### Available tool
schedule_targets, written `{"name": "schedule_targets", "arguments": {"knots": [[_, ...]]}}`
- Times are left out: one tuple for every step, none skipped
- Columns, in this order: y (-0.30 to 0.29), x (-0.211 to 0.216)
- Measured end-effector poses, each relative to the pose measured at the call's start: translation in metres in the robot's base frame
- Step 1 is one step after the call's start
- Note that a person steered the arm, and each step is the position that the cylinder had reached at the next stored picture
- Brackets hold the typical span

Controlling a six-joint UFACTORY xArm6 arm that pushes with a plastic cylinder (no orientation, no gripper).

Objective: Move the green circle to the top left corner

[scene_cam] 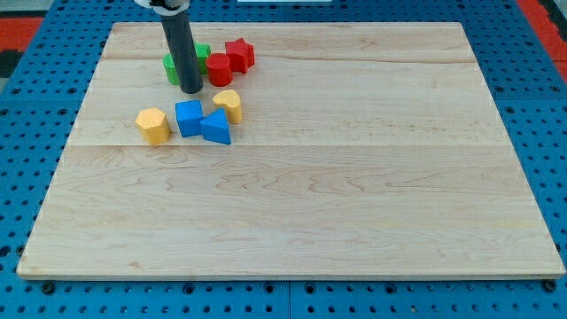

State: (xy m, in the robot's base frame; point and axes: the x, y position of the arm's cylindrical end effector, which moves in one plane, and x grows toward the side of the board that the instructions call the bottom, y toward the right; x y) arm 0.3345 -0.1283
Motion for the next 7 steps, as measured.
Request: {"name": "schedule_targets", "arguments": {"knots": [[-0.029,0.007],[-0.104,0.0],[-0.118,-0.063],[-0.063,-0.092],[0.033,-0.08],[0.037,-0.075],[0.022,-0.052]]}}
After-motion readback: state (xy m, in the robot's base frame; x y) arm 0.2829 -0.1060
